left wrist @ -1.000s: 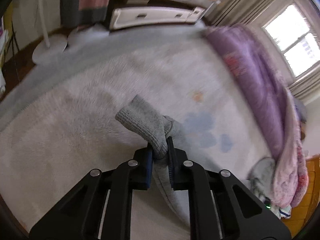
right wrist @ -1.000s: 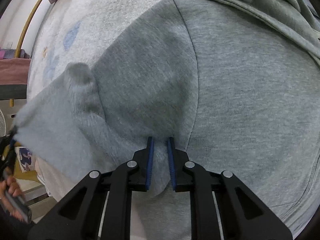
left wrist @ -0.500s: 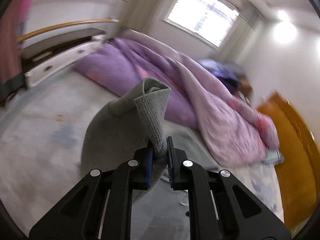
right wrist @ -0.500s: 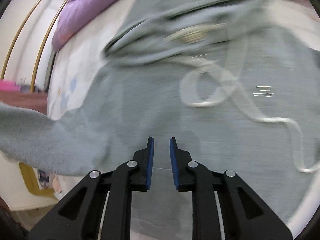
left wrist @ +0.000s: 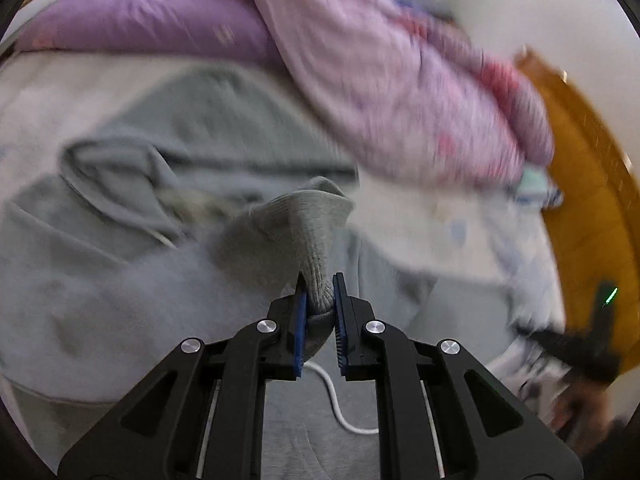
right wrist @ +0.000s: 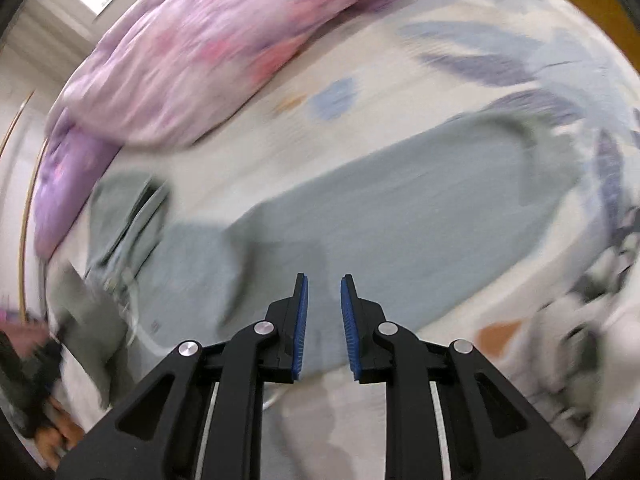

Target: Fold large clothes

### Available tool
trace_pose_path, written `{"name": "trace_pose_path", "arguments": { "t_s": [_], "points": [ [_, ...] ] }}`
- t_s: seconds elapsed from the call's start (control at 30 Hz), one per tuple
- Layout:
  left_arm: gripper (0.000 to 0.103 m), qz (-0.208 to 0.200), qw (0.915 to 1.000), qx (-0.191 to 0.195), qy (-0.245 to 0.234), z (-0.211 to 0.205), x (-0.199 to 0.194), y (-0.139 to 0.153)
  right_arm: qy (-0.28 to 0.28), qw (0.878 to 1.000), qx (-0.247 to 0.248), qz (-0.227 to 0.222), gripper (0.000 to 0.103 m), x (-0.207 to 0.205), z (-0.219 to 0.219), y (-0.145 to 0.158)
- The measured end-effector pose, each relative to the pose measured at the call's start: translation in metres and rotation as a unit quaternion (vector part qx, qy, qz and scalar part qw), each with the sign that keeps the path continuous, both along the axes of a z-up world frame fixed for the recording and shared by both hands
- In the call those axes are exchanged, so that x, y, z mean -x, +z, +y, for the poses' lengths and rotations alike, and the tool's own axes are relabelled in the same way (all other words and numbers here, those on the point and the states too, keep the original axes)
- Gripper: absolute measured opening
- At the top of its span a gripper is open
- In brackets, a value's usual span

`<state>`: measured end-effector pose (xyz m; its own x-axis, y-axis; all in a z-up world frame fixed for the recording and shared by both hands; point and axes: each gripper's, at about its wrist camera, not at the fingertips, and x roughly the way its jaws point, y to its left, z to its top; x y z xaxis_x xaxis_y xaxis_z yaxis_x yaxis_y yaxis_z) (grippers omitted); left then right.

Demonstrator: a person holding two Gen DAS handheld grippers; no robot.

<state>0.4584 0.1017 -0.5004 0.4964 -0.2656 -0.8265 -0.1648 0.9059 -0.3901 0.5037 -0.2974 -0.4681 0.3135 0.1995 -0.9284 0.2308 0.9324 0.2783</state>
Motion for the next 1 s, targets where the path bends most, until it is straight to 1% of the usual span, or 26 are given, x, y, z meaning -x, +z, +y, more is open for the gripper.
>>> {"name": "trace_pose_path", "arguments": {
  "t_s": [0.03, 0.07, 0.13, 0.17, 0.23, 0.3, 0.33, 0.37, 0.4, 0.43, 0.47, 0.5, 0.53, 0.57, 0.6, 0.63, 0.67, 0.7, 0.73, 0.8, 0.83, 0.87, 0.9, 0.93, 0.97, 1.0],
  "points": [
    [0.012, 0.019, 0.9997, -0.011, -0.011, -0.009, -0.002, -0.014, -0.011, 1.0, 0.006, -0.005, 0.018, -0.003, -0.011, 0.001],
    [0.012, 0.03, 0.999, -0.024, -0.021, -0.016, -0.002, -0.025, -0.027, 1.0, 0.012, -0.011, 0.021, -0.007, -0.026, 0.003],
    [0.012, 0.041, 0.9977, -0.04, -0.037, -0.026, 0.0, -0.036, -0.06, 0.998, 0.029, -0.017, 0.022, -0.015, -0.052, 0.003],
    [0.012, 0.053, 0.9968, -0.043, -0.041, -0.03, -0.001, -0.045, -0.071, 0.997, 0.036, -0.018, 0.022, -0.018, -0.061, 0.002],
    [0.012, 0.064, 0.9958, -0.05, -0.042, -0.035, 0.001, -0.055, -0.103, 0.993, 0.05, -0.015, 0.025, -0.024, -0.089, 0.0],
    [0.016, 0.085, 0.994, -0.053, -0.045, -0.04, 0.0, -0.066, -0.153, 0.987, 0.054, 0.004, 0.035, -0.025, -0.117, -0.008],
    [0.018, 0.087, 0.9936, -0.053, -0.047, -0.043, 0.001, -0.07, -0.171, 0.984, 0.055, 0.012, 0.036, -0.026, -0.129, -0.011],
    [0.025, 0.089, 0.9933, -0.055, -0.05, -0.047, 0.0, -0.07, -0.191, 0.98, 0.05, 0.02, 0.037, -0.023, -0.142, -0.014],
    [0.032, 0.092, 0.9925, -0.058, -0.056, -0.052, 0.001, -0.071, -0.217, 0.975, 0.035, 0.036, 0.04, -0.021, -0.154, -0.02],
    [0.035, 0.091, 0.9923, -0.058, -0.06, -0.056, 0.002, -0.072, -0.233, 0.971, 0.026, 0.049, 0.041, -0.024, -0.157, -0.025],
    [0.039, 0.09, 0.9924, -0.057, -0.062, -0.061, 0.004, -0.073, -0.246, 0.966, 0.03, 0.067, 0.044, -0.025, -0.161, -0.03],
    [0.039, 0.092, 0.9919, -0.055, -0.068, -0.065, 0.005, -0.074, -0.254, 0.963, 0.039, 0.085, 0.051, -0.027, -0.164, -0.034],
    [0.039, 0.096, 0.9912, -0.049, -0.076, -0.068, 0.005, -0.075, -0.261, 0.96, 0.041, 0.095, 0.054, -0.029, -0.166, -0.039],
    [0.039, 0.099, 0.9907, -0.043, -0.082, -0.069, 0.007, -0.074, -0.277, 0.954, 0.042, 0.106, 0.057, -0.029, -0.17, -0.045],
    [0.039, 0.102, 0.9904, -0.035, -0.086, -0.07, 0.008, -0.074, -0.291, 0.949, 0.047, 0.11, 0.057, -0.03, -0.173, -0.048],
    [0.039, 0.105, 0.9901, -0.021, -0.09, -0.071, 0.009, -0.074, -0.294, 0.949, 0.047, 0.106, 0.057, -0.033, -0.175, -0.05],
    [0.039, 0.108, 0.9898, -0.011, -0.092, -0.072, 0.01, -0.074, -0.289, 0.951, 0.038, 0.101, 0.057, -0.037, -0.176, -0.055],
    [0.042, 0.111, 0.9893, -0.004, -0.095, -0.075, 0.009, -0.074, -0.287, 0.95, 0.038, 0.118, 0.057, -0.042, -0.176, -0.064],
    [0.044, 0.112, 0.9887, 0.004, -0.099, -0.076, 0.011, -0.074, -0.294, 0.945, 0.032, 0.138, 0.057, -0.044, -0.179, -0.074],
    [0.046, 0.109, 0.9891, 0.013, -0.099, -0.074, 0.016, -0.068, -0.309, 0.936, -0.021, 0.166, 0.057, -0.045, -0.182, -0.097],
    [0.046, 0.106, 0.9892, 0.022, -0.099, -0.073, 0.018, -0.066, -0.32, 0.93, -0.029, 0.177, 0.057, -0.043, -0.184, -0.105],
    [0.048, 0.103, 0.9895, 0.032, -0.095, -0.069, 0.022, -0.061, -0.328, 0.926, -0.036, 0.181, 0.057, -0.041, -0.186, -0.113],
    [0.051, 0.101, 0.99, 0.037, -0.091, -0.067, 0.023, -0.058, -0.336, 0.926, -0.041, 0.168, 0.057, -0.038, -0.188, -0.116],
    [0.051, 0.098, 0.9904, 0.042, -0.087, -0.063, 0.027, -0.054, -0.341, 0.926, -0.043, 0.157, 0.056, -0.037, -0.189, -0.115],
    [0.054, 0.096, 0.9909, 0.049, -0.081, -0.055, 0.031, -0.049, -0.341, 0.927, -0.043, 0.148, 0.046, -0.035, -0.188, -0.113],
    [0.058, 0.095, 0.9913, 0.051, -0.076, -0.05, 0.034, -0.045, -0.335, 0.932, -0.051, 0.128, 0.025, -0.035, -0.185, -0.109]
  ]
}}
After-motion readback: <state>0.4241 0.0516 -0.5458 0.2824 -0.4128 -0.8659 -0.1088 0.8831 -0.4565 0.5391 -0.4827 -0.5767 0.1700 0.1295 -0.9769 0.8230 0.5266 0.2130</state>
